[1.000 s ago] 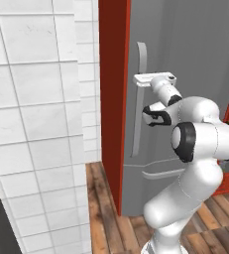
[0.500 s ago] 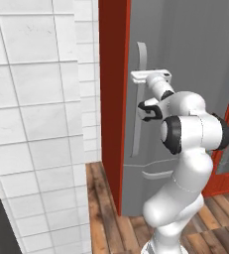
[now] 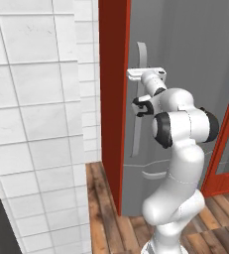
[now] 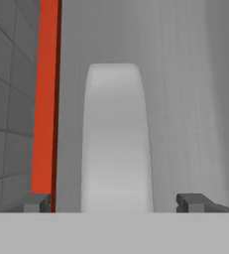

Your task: Gather the cucumber and avocado from the fridge and place them on a tray on the dining counter. Then gather the fishs from the fridge and place them on the other tray.

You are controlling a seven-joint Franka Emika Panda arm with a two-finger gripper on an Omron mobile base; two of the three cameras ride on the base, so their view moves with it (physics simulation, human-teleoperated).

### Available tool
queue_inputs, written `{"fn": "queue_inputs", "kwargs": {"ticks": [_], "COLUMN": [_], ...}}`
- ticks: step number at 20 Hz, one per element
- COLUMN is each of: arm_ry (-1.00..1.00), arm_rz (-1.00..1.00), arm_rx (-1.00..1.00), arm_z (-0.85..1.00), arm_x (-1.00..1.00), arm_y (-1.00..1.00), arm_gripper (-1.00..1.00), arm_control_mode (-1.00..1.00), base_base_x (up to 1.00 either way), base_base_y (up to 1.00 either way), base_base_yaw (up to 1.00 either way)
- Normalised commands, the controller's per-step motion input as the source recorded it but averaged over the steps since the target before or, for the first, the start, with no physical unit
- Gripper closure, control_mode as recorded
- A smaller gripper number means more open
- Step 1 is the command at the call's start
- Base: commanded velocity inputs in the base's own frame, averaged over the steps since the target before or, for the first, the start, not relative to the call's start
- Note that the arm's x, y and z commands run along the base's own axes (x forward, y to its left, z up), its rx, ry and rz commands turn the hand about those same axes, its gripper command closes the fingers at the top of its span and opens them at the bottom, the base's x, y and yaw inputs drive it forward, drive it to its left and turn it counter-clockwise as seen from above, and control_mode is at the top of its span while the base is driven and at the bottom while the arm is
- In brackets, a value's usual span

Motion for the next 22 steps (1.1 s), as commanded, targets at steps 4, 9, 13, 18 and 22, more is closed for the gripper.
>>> {"fn": "queue_inputs", "kwargs": {"ticks": [4,9,13,18,22], "arm_ry": [-0.14,-0.09,0.00,0.00,0.00], "arm_rz": [0.00,0.00,0.00,0.00,0.00], "arm_rx": [0.00,0.00,0.00,0.00,0.00], "arm_z": [-0.28,-0.20,0.00,0.00,0.00], "arm_x": [0.40,0.36,0.00,0.00,0.00], "arm_y": [0.00,0.00,0.00,0.00,0.00], "arm_gripper": [-1.00,-1.00,-1.00,-1.00,1.00], "arm_control_mode": [-1.00,-1.00,-1.00,-1.00,-1.00], "base_base_x": [0.00,0.00,0.00,0.00,0.00], "base_base_y": [0.00,0.00,0.00,0.00,0.00], "base_base_yaw": [0.00,0.00,0.00,0.00,0.00]}}
